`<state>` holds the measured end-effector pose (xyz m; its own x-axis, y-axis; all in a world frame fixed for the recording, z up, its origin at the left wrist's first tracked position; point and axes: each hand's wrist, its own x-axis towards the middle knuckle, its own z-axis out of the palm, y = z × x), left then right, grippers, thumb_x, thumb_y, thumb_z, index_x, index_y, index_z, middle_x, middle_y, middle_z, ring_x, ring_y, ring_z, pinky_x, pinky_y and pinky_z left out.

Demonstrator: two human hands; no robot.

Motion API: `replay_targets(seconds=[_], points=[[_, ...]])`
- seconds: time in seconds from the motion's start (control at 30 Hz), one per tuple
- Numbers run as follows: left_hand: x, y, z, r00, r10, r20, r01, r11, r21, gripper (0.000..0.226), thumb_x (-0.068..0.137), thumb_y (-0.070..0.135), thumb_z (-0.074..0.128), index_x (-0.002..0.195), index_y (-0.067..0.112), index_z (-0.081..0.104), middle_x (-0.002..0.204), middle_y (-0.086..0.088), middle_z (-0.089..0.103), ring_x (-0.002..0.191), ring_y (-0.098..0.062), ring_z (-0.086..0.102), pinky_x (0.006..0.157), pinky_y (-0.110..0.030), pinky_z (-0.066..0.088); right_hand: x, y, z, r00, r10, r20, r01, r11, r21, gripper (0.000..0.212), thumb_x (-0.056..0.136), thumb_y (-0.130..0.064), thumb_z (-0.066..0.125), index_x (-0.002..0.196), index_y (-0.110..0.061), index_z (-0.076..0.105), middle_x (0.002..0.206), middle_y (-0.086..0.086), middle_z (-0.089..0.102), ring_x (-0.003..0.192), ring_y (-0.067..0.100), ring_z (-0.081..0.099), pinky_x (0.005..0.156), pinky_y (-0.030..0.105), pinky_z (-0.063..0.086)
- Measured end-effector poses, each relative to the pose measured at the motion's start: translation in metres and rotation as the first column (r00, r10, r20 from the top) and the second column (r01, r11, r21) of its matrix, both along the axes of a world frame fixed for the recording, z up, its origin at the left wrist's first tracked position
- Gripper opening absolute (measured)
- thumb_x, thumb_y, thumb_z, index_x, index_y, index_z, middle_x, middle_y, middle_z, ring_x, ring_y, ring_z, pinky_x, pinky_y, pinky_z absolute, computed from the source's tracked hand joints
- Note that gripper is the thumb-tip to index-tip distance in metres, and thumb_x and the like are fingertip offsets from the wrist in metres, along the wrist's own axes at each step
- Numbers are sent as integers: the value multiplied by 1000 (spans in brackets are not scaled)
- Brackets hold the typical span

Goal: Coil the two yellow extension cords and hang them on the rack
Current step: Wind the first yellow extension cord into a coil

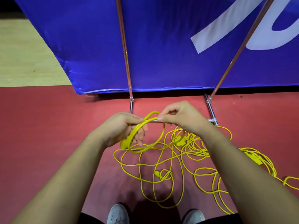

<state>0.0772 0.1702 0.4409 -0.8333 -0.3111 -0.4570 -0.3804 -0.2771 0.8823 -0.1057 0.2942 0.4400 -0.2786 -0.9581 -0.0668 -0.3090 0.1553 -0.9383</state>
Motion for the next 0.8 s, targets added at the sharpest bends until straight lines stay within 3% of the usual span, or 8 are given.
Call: replay_targets(seconds=[0.13, 0.3, 0.43, 0.57, 0.63, 0.7, 0.8], points=[[-3, 6, 0, 999, -36, -4, 36, 998, -52, 31, 92, 18, 47, 85, -6, 65, 55, -15, 56, 42, -26, 55, 45, -27, 38, 17, -5, 5, 993, 42, -107, -43, 999, -14, 11, 79, -18, 78, 76, -8, 72, 58, 4, 56, 54, 8, 45, 51, 25, 35], [-3, 5, 2, 990, 77, -118, -71, 996, 59, 26, 95, 19, 42, 80, 1, 54, 49, 3, 28, 36, -12, 26, 42, -24, 19, 6, -4, -5, 993, 24, -120, -22, 1000, 16, 16, 83, -18, 75, 76, -6, 66, 57, -4, 53, 53, 7, 43, 50, 21, 35], [-1, -1, 3, 980, 163, -118, -154, 985, 77, 28, 98, 20, 41, 78, 3, 52, 48, 0, 34, 37, -16, 34, 40, -22, 28, -19, 7, -28, 986, 60, -155, -37, 988, 147, 15, 88, -14, 69, 79, -2, 66, 68, 5, 63, 64, 11, 53, 61, 26, 41], [6, -3, 2, 999, 34, 22, -33, 999, -38, 31, 97, 18, 42, 77, 0, 58, 51, -13, 52, 38, -24, 52, 40, -24, 37, -24, 9, -32, 996, -87, 22, 85, 994, 70, 5, 85, -5, 70, 88, -9, 68, 61, -2, 59, 53, 4, 52, 56, 18, 44], [7, -4, 1, 998, -24, 53, 26, 999, -39, 36, 99, 20, 40, 83, -4, 62, 54, -17, 56, 39, -26, 53, 41, -24, 40, -25, 7, -29, 992, -120, -34, 121, 992, 34, 8, 85, -8, 71, 91, -12, 73, 55, -14, 60, 51, -3, 50, 55, 11, 40], [5, -3, 0, 998, -47, 43, 49, 998, -39, 45, 98, 29, 39, 91, -8, 64, 55, -16, 53, 39, -25, 51, 43, -26, 40, -22, 4, -23, 989, -100, -110, 99, 995, -15, 10, 84, -11, 72, 93, -15, 75, 64, -21, 66, 62, -10, 56, 63, 6, 40], [3, 2, 0, 996, -88, -3, 87, 995, -42, 47, 92, 36, 45, 92, -9, 61, 52, -9, 42, 37, -22, 44, 43, -26, 37, -11, -3, -17, 983, -61, -173, 51, 997, -62, 10, 83, -12, 74, 93, -11, 76, 76, -14, 66, 69, -9, 57, 66, 6, 39]])
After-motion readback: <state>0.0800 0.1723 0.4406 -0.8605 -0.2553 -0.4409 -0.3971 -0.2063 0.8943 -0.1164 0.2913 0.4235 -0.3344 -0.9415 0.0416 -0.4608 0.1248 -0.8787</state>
